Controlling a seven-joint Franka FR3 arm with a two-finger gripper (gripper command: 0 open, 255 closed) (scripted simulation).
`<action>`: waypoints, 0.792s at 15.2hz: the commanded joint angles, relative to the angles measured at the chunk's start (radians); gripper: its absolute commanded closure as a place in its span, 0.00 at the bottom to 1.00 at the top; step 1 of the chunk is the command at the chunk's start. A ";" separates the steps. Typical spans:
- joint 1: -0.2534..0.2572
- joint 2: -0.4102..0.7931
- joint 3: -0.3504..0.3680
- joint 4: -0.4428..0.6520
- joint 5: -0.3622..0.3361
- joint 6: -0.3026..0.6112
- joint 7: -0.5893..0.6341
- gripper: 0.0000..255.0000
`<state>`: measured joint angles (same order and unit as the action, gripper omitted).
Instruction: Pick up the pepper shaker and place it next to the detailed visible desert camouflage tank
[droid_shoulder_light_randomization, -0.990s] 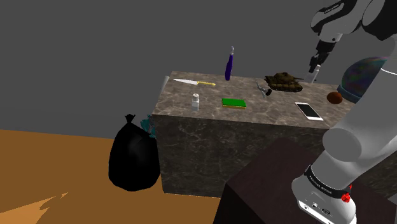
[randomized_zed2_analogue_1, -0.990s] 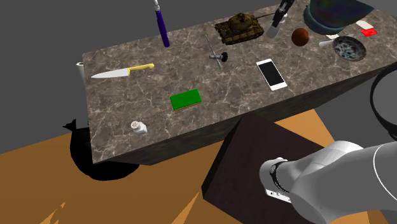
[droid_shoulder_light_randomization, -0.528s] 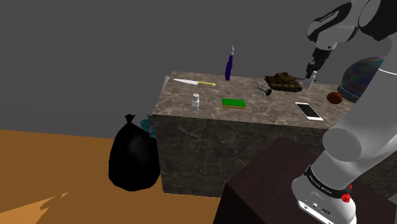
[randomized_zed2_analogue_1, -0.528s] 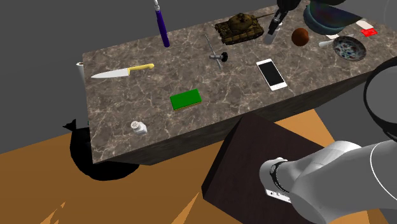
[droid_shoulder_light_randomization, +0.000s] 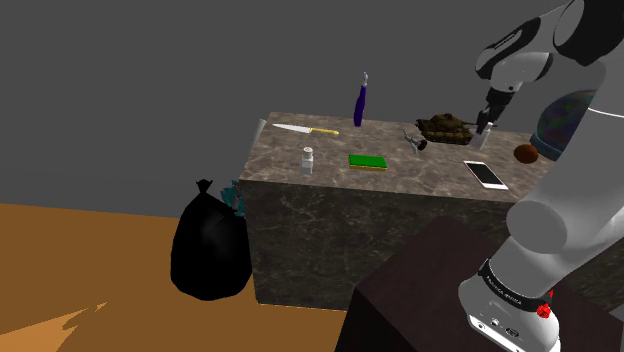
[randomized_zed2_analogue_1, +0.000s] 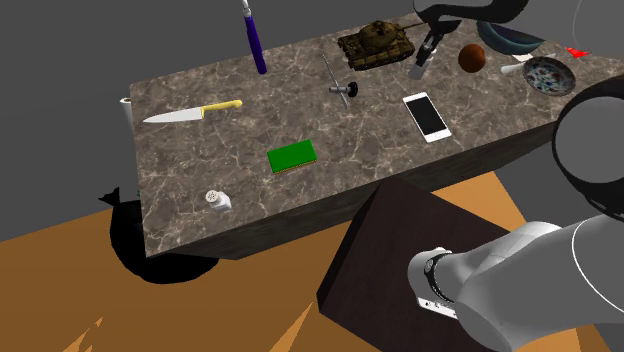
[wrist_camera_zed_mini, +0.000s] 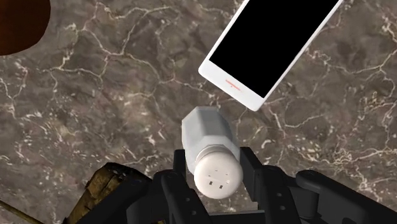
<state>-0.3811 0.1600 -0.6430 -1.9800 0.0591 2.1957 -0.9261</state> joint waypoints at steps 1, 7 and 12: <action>-0.002 0.012 0.002 -0.016 0.009 0.025 -0.004 1.00; -0.012 0.056 0.012 -0.052 0.045 0.097 -0.026 1.00; -0.015 0.067 0.016 -0.060 0.055 0.114 -0.032 1.00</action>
<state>-0.3959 0.2264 -0.6274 -2.0392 0.1131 2.3085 -0.9577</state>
